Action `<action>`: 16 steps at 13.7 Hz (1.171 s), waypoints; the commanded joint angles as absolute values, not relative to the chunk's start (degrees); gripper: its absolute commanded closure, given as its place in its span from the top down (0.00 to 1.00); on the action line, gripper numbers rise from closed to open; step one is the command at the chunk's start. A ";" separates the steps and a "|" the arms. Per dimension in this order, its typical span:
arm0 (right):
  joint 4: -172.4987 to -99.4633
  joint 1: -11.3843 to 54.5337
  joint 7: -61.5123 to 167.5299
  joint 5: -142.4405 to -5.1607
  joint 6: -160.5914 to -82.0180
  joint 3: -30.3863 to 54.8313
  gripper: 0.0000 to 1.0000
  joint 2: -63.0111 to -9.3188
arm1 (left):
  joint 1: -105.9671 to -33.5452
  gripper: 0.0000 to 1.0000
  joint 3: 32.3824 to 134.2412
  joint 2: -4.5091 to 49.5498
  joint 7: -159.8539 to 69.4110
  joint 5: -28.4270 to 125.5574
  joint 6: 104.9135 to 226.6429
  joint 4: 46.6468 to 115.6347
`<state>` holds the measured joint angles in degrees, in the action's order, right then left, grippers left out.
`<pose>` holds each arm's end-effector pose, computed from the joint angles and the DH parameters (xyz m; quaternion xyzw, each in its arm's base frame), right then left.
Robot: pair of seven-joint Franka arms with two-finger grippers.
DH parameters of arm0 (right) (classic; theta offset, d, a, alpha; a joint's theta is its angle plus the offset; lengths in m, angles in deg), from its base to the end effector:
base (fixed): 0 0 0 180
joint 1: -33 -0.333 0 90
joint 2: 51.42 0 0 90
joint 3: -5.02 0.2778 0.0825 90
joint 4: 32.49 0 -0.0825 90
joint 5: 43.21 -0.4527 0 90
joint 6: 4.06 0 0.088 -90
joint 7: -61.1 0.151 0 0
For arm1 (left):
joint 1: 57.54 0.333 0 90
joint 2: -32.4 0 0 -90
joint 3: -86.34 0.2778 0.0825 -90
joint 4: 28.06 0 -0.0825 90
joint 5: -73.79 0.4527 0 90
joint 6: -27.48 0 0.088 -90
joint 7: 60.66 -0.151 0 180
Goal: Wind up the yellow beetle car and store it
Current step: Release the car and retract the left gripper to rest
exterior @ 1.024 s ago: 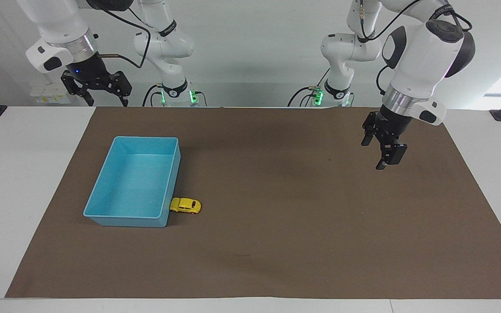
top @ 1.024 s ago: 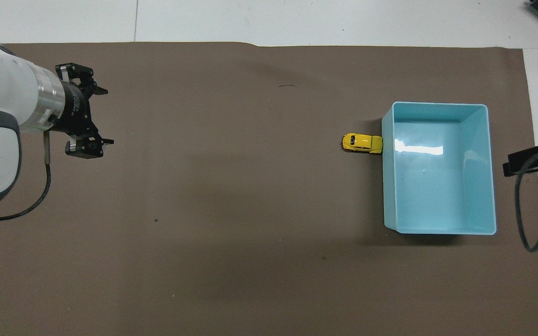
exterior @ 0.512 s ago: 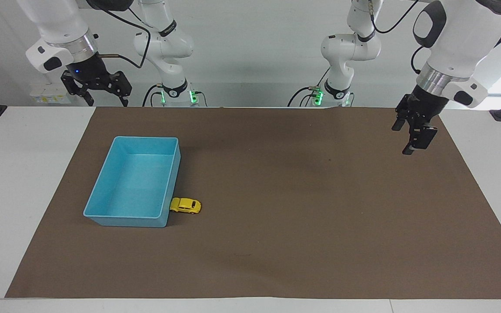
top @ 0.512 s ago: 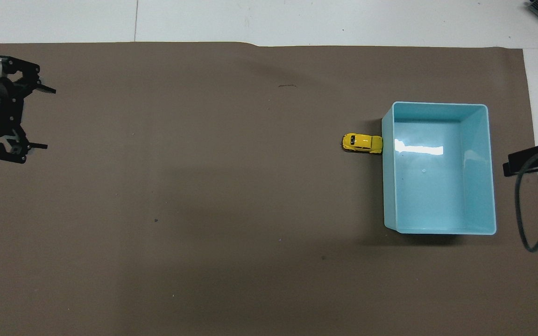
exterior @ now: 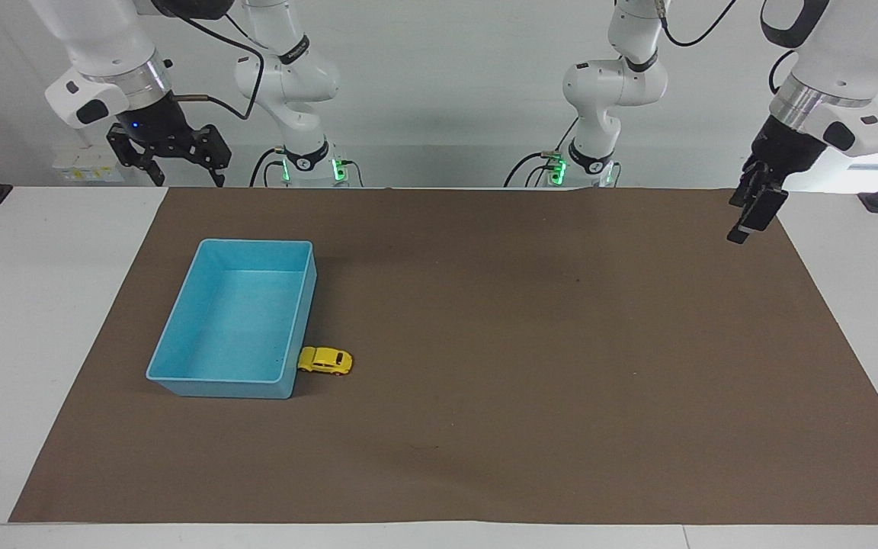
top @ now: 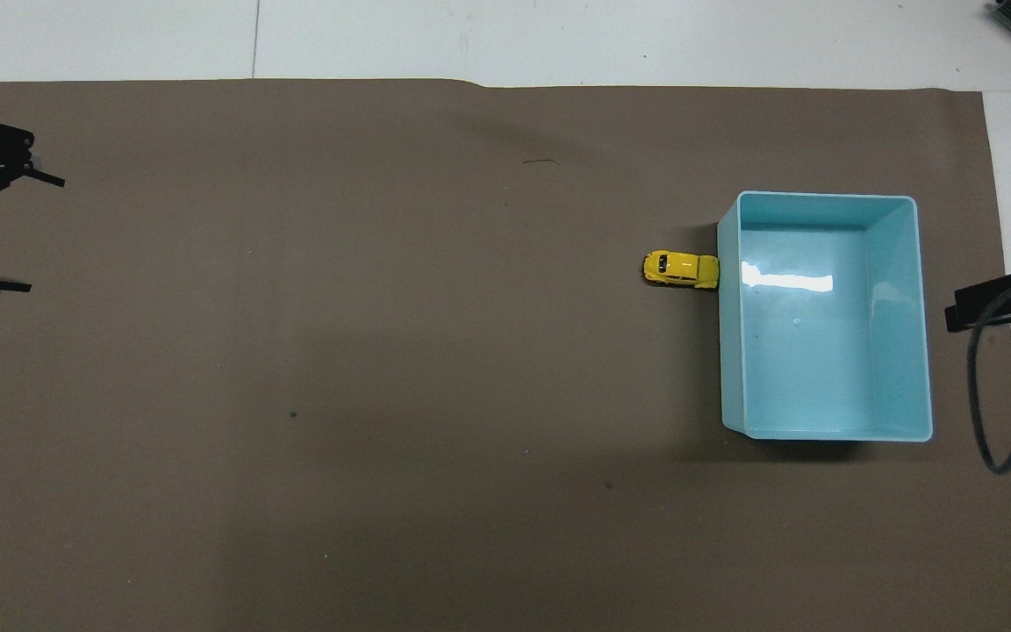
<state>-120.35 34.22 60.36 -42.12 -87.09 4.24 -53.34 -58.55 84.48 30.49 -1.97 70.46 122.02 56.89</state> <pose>0.5986 -0.0241 0.5725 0.9996 -0.0119 -0.0256 0.0086 0.6454 -0.0404 0.5774 0.8811 0.4672 0.0424 0.0597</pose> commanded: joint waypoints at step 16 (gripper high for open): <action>-124.49 35.46 60.30 -42.77 -83.50 4.41 1.00 -56.86 | -58.06 1.00 83.61 34.16 -49.23 70.45 114.86 60.36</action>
<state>-120.75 34.59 60.36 -42.11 -83.28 4.23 -53.90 -58.43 84.11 32.31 -46.51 70.46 116.34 57.99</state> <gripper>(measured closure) 0.000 0.000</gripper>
